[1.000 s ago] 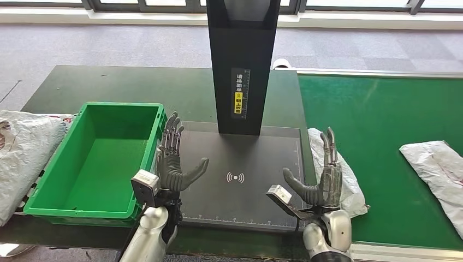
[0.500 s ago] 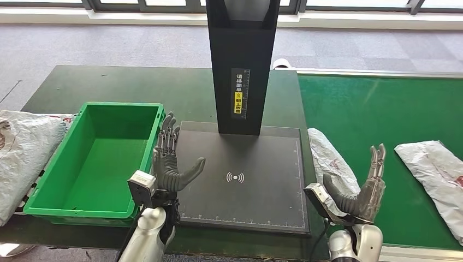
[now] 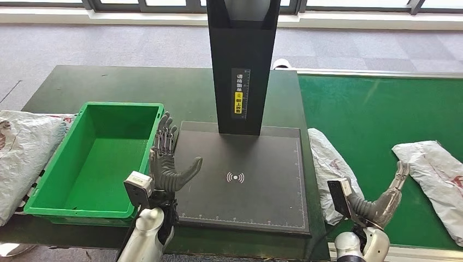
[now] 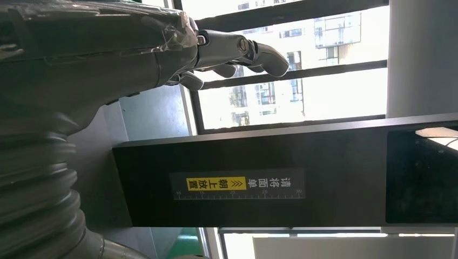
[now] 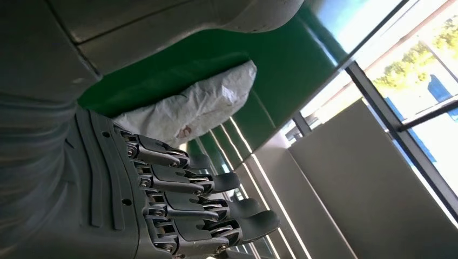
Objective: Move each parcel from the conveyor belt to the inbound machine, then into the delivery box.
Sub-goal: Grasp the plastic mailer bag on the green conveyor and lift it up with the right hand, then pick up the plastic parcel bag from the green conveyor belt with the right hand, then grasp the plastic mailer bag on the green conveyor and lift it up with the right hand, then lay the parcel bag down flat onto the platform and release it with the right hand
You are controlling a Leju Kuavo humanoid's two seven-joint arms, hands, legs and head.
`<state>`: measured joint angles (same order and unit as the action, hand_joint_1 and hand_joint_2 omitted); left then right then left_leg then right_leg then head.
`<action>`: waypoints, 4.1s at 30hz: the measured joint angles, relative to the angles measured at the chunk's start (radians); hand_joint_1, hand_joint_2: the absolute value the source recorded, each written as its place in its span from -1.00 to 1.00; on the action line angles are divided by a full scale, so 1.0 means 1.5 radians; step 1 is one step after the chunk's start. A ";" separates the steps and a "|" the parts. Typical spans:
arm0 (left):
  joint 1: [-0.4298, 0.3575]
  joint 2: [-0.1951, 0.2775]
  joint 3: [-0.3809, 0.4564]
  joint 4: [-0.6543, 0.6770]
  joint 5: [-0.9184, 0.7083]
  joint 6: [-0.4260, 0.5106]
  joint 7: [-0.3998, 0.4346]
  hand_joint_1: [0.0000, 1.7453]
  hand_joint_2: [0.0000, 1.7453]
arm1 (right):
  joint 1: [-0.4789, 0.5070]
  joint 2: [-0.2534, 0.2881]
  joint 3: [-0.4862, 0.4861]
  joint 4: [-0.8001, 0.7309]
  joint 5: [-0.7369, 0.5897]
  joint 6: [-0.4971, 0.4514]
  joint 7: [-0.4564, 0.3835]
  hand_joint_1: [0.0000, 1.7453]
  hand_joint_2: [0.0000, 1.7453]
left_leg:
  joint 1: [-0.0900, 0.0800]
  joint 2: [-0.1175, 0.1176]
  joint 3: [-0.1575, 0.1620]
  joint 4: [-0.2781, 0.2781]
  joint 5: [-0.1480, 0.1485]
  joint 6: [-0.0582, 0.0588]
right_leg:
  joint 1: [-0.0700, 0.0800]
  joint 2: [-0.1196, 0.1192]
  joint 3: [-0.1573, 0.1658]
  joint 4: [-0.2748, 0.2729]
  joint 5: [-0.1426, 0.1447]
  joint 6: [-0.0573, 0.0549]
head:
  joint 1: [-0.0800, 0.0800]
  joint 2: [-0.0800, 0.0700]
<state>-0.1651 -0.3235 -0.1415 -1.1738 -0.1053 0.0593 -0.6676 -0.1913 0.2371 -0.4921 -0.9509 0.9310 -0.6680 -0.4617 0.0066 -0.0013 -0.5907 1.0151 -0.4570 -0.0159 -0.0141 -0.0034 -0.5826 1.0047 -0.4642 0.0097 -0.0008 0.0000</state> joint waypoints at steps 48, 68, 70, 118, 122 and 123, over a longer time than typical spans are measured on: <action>0.048 0.005 0.004 -0.050 -0.001 0.014 0.000 -1.00 1.00 | -0.066 -0.063 0.081 0.270 -0.005 0.058 0.085 1.00 1.00 | 0.000 -0.001 0.000 0.000 0.000 0.000 | 0.000 -0.001 0.000 0.000 0.000 0.000 | 0.000 0.000; 0.048 0.006 0.002 -0.039 0.004 0.004 0.000 -1.00 1.00 | 0.127 0.040 0.134 -0.258 -0.152 -0.021 -0.160 1.00 1.00 | 0.000 0.000 0.000 0.000 0.000 0.000 | 0.000 -0.002 -0.001 0.000 -0.001 -0.001 | 0.000 0.000; 0.047 0.006 0.001 -0.033 0.006 0.000 0.000 -1.00 1.00 | 0.147 0.049 0.152 -0.329 -0.130 -0.021 -0.161 1.00 1.00 | 0.000 0.000 0.000 0.000 0.000 0.000 | 0.000 -0.002 -0.001 0.000 -0.001 -0.001 | 0.000 0.000; 0.040 0.007 -0.013 -0.008 0.009 -0.013 0.000 -1.00 1.00 | 0.125 0.013 0.389 -0.228 -0.016 0.070 -0.059 1.00 1.00 | 0.001 0.001 0.000 0.000 0.000 0.000 | 0.001 0.000 0.000 0.000 -0.001 -0.001 | 0.000 0.000; 0.040 0.007 -0.013 -0.008 0.009 -0.013 0.000 -1.00 1.00 | 0.123 0.013 0.388 -0.220 -0.018 0.070 -0.059 -0.29 1.00 | 0.001 0.001 0.000 0.000 0.000 0.000 | 0.001 0.000 -0.001 0.000 -0.001 -0.001 | 0.000 0.000; 0.040 0.007 -0.013 -0.009 0.009 -0.013 0.000 -1.00 1.00 | 0.122 0.013 0.387 -0.217 -0.021 0.071 -0.059 -0.79 1.00 | 0.001 0.001 0.000 0.000 0.000 0.000 | 0.001 0.000 -0.001 0.000 -0.001 -0.001 | 0.000 0.000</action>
<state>-0.1048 -0.3136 -0.1617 -1.1867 -0.0923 0.0397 -0.6676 -0.0076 0.2564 0.0891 -1.2768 0.8999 -0.5622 -0.5502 0.0077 0.0003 -0.5903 1.0148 -0.4571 -0.0164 -0.0129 -0.0031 -0.5834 1.0048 -0.4657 0.0079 -0.0008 0.0000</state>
